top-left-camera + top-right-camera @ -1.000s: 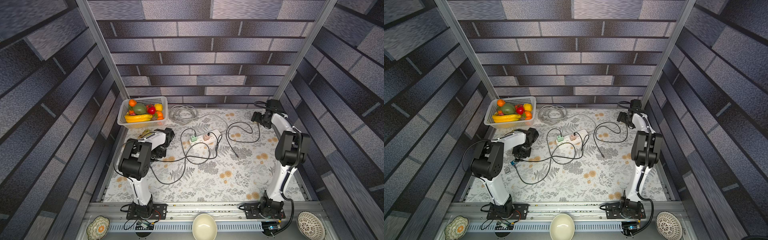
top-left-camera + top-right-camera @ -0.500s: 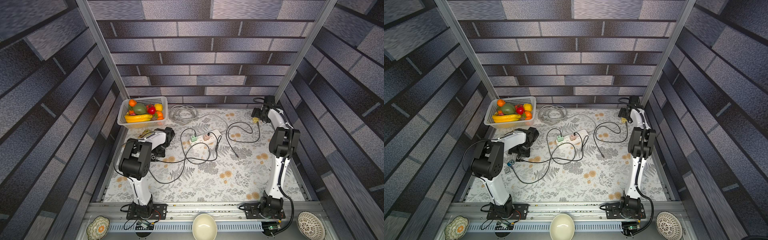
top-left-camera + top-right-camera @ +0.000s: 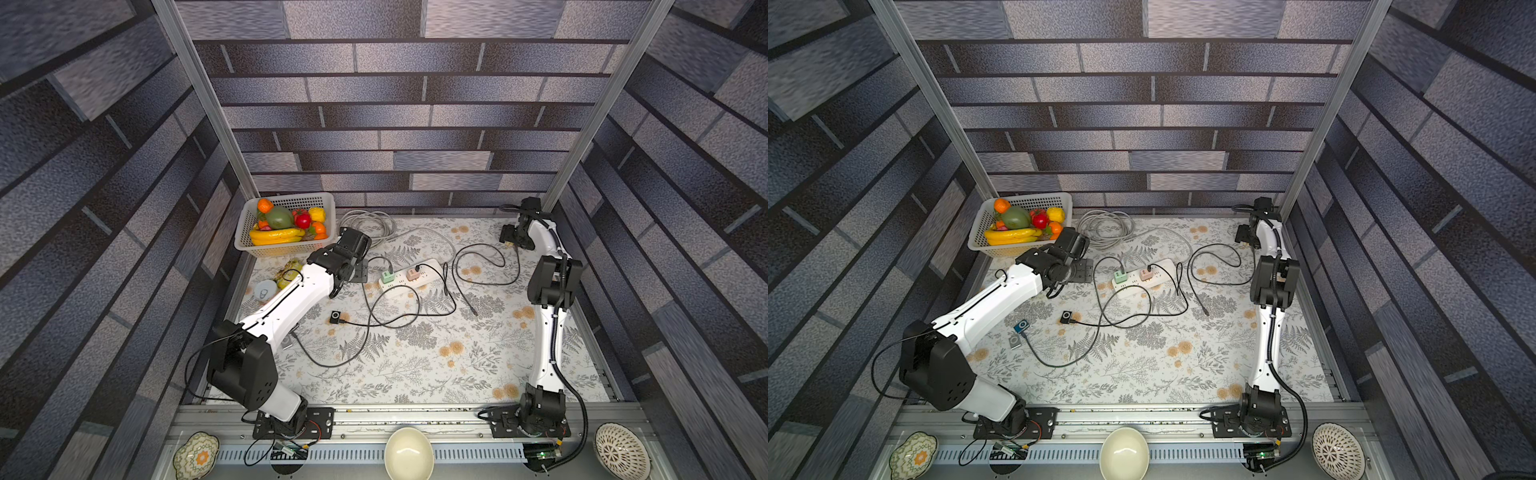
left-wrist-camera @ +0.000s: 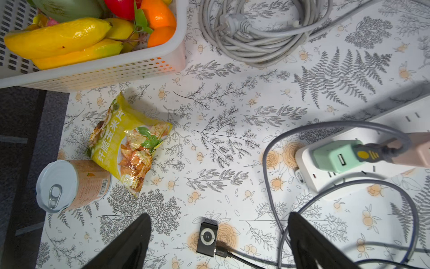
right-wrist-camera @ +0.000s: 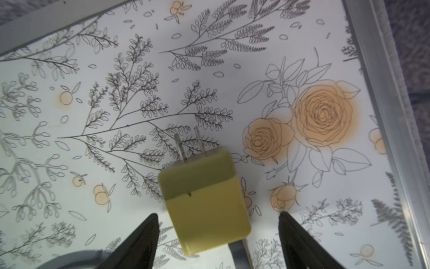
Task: Charge mp3
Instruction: Pick up the plug from the center of the board.
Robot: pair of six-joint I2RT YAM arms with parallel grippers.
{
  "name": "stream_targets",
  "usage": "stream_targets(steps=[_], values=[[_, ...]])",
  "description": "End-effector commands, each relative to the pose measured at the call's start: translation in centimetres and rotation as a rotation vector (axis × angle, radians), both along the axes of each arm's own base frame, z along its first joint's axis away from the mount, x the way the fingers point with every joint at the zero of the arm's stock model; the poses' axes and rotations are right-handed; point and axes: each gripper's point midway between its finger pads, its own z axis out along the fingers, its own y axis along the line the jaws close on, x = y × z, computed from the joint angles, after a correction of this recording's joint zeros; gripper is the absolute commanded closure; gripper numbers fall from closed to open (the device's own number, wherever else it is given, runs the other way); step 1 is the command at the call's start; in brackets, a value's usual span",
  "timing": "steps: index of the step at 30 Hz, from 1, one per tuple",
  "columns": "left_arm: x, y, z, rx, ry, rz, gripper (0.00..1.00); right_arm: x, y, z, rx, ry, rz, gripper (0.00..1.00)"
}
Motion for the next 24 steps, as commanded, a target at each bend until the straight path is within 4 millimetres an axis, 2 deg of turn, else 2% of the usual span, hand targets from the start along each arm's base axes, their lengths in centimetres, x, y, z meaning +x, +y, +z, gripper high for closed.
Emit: stream_targets(steps=[1,6,12,24], values=[[-0.6,-1.3,2.0,-0.102,-0.049,-0.059,0.06,0.0,-0.1,-0.3,0.019,0.016,0.032,0.22],[-1.5,-2.1,4.8,-0.235,-0.132,-0.1,0.05,0.3,0.3,-0.6,0.043,0.019,0.057,0.33],[-2.8,-1.6,6.9,-0.284,-0.172,-0.108,0.05,0.2,0.9,-0.8,0.068,0.027,0.082,0.4],[-4.0,-1.1,7.8,-0.37,-0.189,-0.112,0.05,0.6,1.0,-0.7,0.074,0.018,0.09,0.46]])
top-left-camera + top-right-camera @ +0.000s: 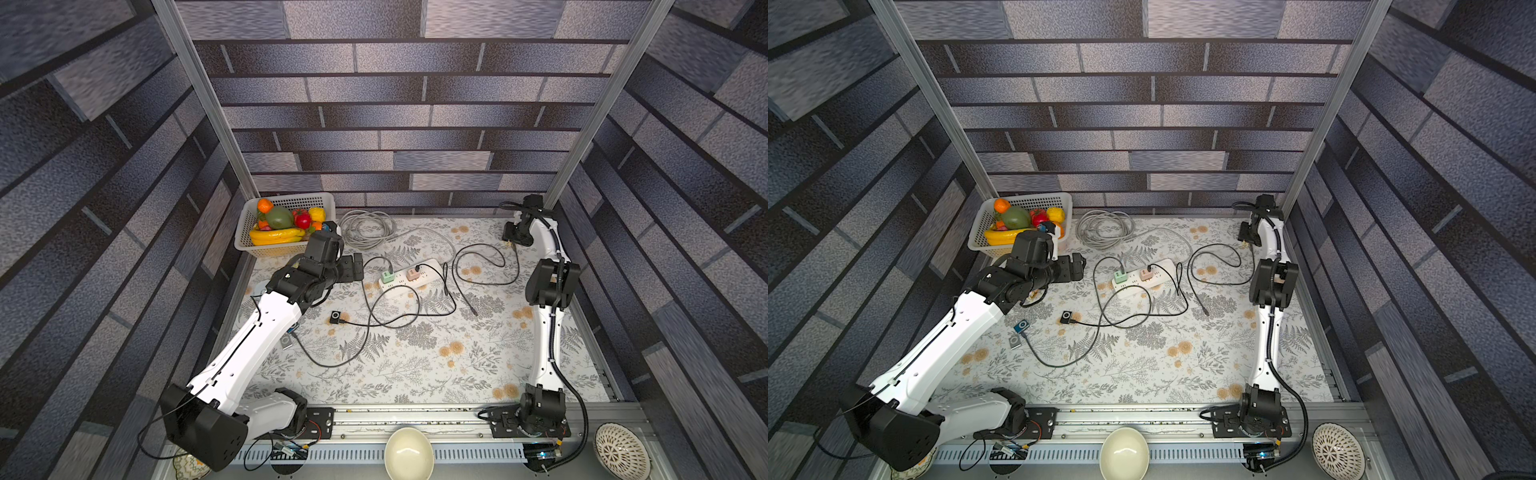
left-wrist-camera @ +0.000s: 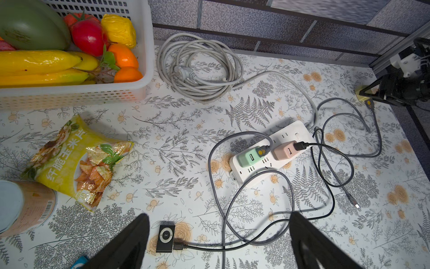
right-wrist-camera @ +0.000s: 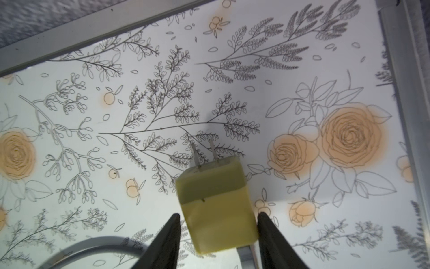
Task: Charge mp3
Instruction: Pick up the plug from the center of the board.
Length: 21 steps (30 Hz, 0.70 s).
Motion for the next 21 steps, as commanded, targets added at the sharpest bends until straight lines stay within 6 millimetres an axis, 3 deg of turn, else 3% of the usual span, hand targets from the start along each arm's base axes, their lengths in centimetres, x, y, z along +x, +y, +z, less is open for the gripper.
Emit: stream_targets(steps=[1,9,19,21], values=[[-0.6,-0.2,0.3,-0.054,-0.002,-0.012,0.05,-0.4,0.0,-1.4,0.016,0.035,0.007,0.46],[-1.3,0.4,0.4,-0.077,-0.004,-0.005,0.04,-0.3,0.6,-1.5,0.044,0.033,0.023,0.52],[-1.7,0.3,0.5,-0.115,-0.008,-0.02,0.04,-0.7,0.8,-1.5,0.031,0.04,0.036,0.73],[-1.7,-0.3,0.5,-0.143,-0.006,-0.039,0.04,-0.9,1.0,-0.7,0.02,0.026,0.043,0.76]])
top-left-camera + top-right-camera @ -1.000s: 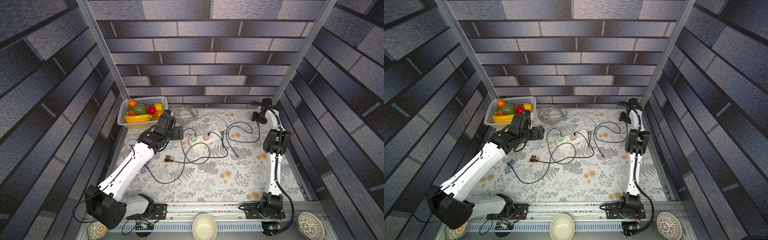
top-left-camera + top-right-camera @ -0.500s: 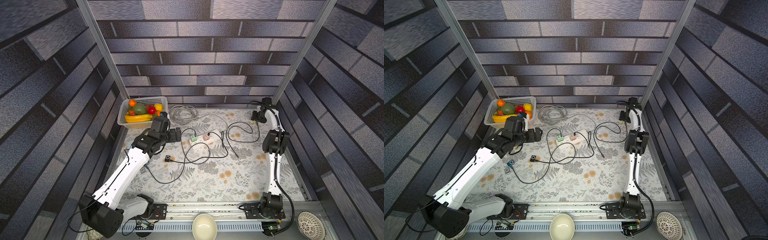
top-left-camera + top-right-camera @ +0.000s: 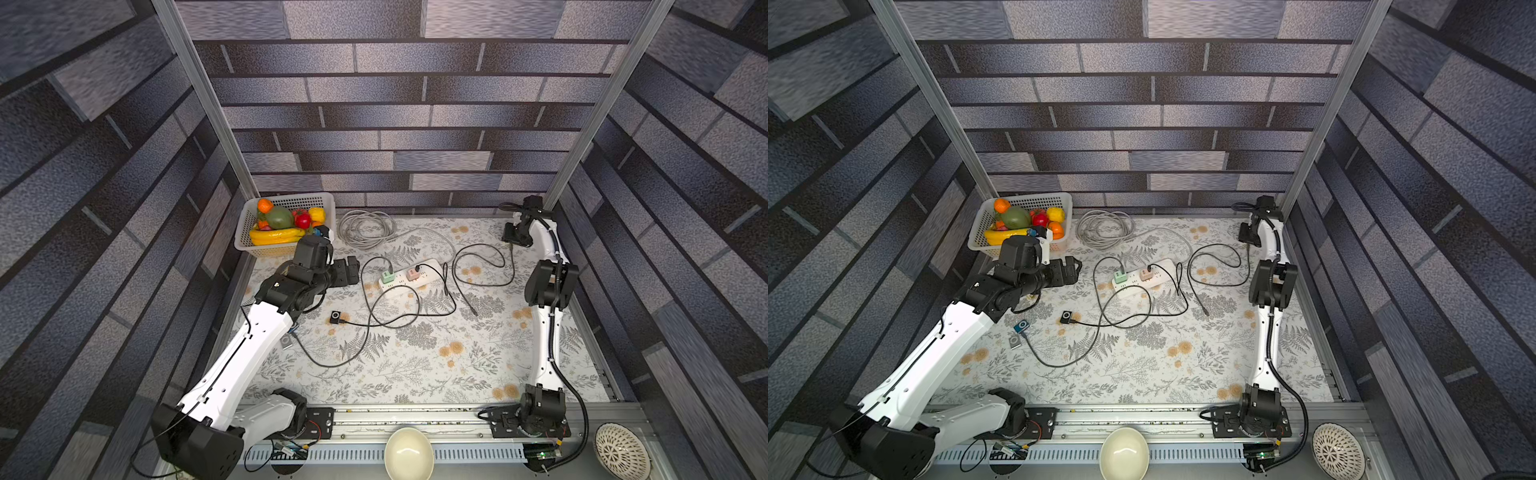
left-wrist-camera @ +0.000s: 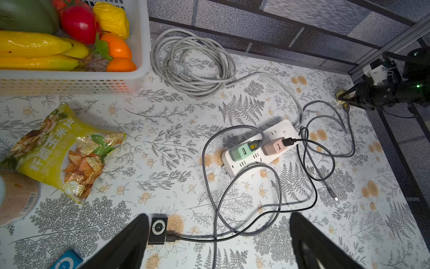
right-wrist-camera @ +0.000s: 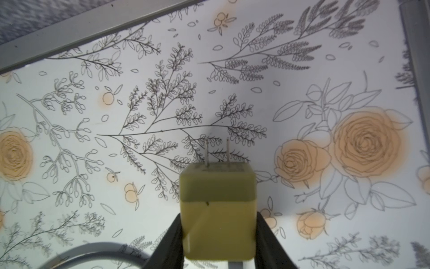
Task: Charge mp3
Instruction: Pick up the plug from the center of the board.
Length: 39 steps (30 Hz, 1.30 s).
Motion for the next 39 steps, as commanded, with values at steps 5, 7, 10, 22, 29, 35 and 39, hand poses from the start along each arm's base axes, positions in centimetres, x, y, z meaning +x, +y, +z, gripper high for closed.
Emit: stream_targets(steps=[5,7,10,22,29,35,39], values=[[0.5,-3.4,0.6,-0.221,-0.031,-0.088,0.04,-2.0,1.6,5.4,-0.03,-0.098,0.065,0.83],[1.4,-5.3,1.5,-0.328,-0.058,-0.139,0.05,-3.1,3.0,8.6,-0.02,-0.182,0.11,0.84],[3.6,-7.9,4.0,-0.478,-0.149,-0.206,0.05,-6.6,7.9,13.9,0.004,-0.314,0.272,0.85],[6.8,-18.2,4.4,-0.791,-0.069,-0.486,0.17,-24.5,26.9,19.8,0.032,-0.507,0.813,0.87],[4.4,-20.5,1.9,-0.775,0.032,-0.57,0.18,-28.3,29.4,20.3,-0.008,-0.501,0.968,0.87],[2.5,-21.8,0.0,-0.747,0.111,-0.621,0.18,-29.1,31.4,19.6,-0.01,-0.476,1.052,0.86],[2.2,-21.9,-1.3,-0.709,0.156,-0.614,0.21,-29.3,32.1,19.6,-0.011,-0.476,1.07,0.86]])
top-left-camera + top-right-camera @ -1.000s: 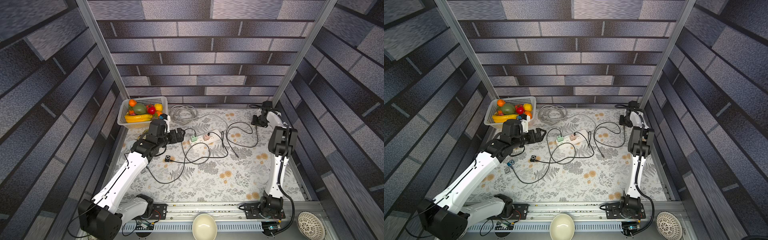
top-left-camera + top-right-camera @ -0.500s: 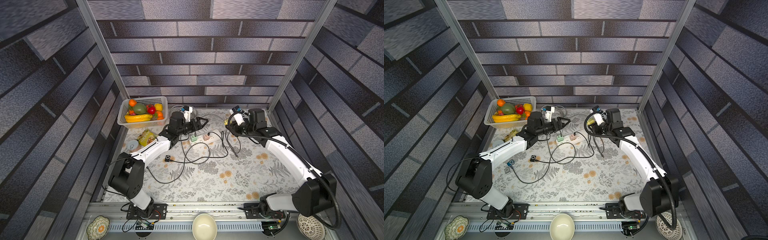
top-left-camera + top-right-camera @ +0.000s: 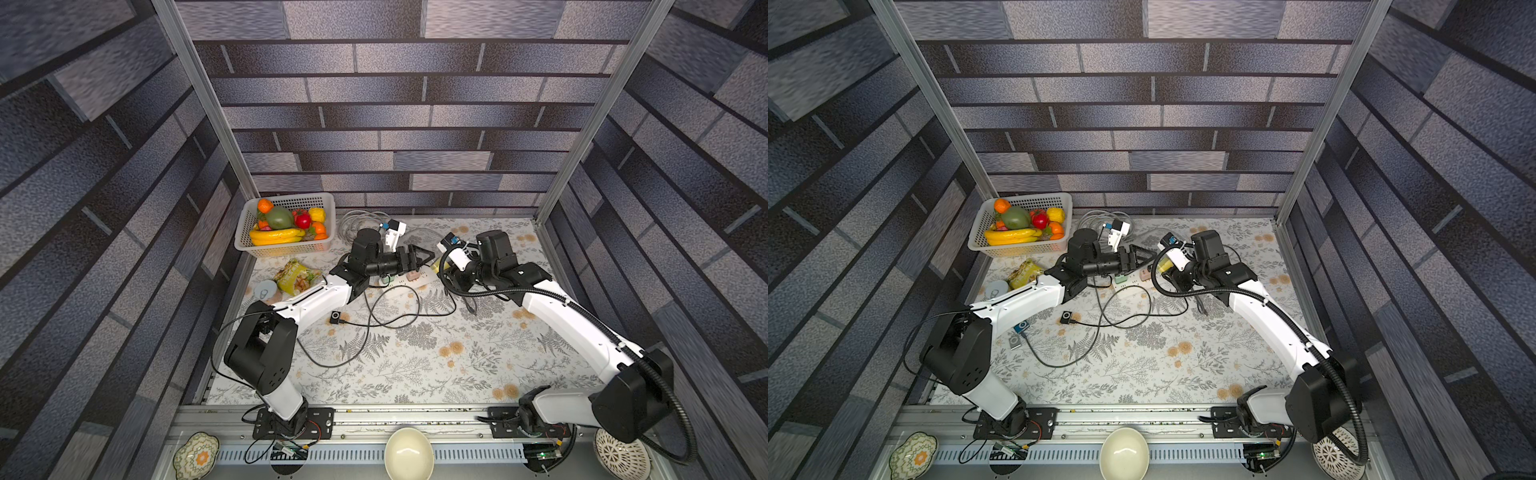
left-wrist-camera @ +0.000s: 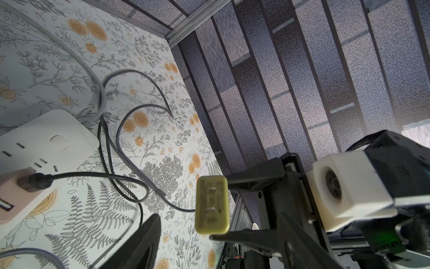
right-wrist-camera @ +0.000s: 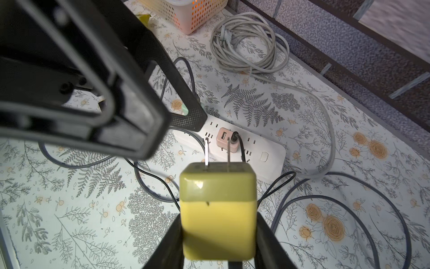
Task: Charge mp3
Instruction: Pick up the plug from the center of the board.
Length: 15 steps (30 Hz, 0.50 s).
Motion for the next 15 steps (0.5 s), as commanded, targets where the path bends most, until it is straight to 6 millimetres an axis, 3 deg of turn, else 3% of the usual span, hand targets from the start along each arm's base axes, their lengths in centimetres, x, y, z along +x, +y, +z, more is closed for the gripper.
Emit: stream_targets(steps=[1,4,10,15], values=[[-0.9,-0.3,-1.0,0.05,0.016,-0.041,0.21,-0.2,0.6,0.7,-0.011,-0.018,0.03,0.86],[-0.7,-0.5,-1.9,0.073,0.041,-0.045,0.23,-0.5,1.1,0.7,-0.009,-0.022,0.051,0.86],[-1.3,-1.8,-1.7,0.064,0.05,-0.105,0.29,-0.8,1.5,0.1,-0.016,0.0,0.075,0.85],[-1.4,-2.1,-2.4,0.071,0.069,-0.121,0.43,-0.8,1.9,-0.1,-0.016,-0.011,0.091,0.85]])
